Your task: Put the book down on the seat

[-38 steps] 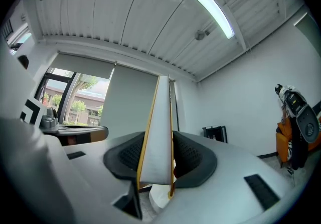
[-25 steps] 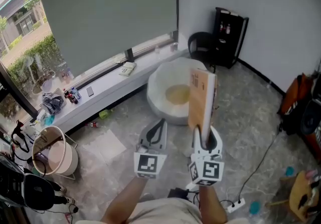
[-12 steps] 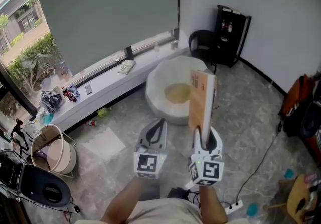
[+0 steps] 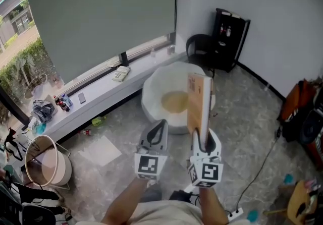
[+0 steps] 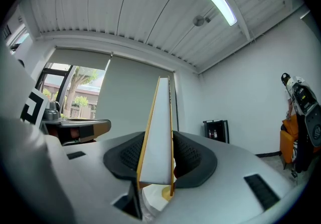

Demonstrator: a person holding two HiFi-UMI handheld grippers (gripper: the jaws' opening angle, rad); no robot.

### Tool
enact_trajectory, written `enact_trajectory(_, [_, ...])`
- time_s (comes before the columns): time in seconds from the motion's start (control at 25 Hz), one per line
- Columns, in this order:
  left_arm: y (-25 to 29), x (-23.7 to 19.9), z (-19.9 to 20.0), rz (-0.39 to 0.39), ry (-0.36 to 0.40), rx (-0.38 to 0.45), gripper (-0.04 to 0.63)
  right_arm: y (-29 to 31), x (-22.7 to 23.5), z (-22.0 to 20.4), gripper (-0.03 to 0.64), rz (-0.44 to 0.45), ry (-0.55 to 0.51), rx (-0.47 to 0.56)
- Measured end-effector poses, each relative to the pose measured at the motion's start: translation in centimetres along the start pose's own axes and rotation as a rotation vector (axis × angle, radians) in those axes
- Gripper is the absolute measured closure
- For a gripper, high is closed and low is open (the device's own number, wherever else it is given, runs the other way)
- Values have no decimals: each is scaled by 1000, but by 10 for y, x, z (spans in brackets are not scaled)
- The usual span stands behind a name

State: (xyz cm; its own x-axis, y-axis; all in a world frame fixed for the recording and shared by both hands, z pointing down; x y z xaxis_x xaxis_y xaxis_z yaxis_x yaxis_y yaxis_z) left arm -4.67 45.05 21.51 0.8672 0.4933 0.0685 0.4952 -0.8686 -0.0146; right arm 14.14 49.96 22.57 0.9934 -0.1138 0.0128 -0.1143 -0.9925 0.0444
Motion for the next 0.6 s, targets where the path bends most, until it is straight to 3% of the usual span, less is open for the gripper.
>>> enact_trajectory(0.6, [103,-154,-7,-15,-15,-12,589,172,-60,17,466,-24,-5,-18])
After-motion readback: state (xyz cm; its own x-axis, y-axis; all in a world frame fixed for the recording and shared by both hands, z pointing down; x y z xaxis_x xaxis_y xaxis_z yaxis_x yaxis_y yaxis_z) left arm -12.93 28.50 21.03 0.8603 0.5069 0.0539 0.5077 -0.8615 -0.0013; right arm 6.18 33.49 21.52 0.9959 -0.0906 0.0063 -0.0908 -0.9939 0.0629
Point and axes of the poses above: the fingertips, and each gripper's own axes: y forward along the fingers, x to its right, z out of its top, the point moved 10 cm from there along -y, backward along the fingers, and after that the axes turned 8 degrees about -x, right-handed, at the moved point
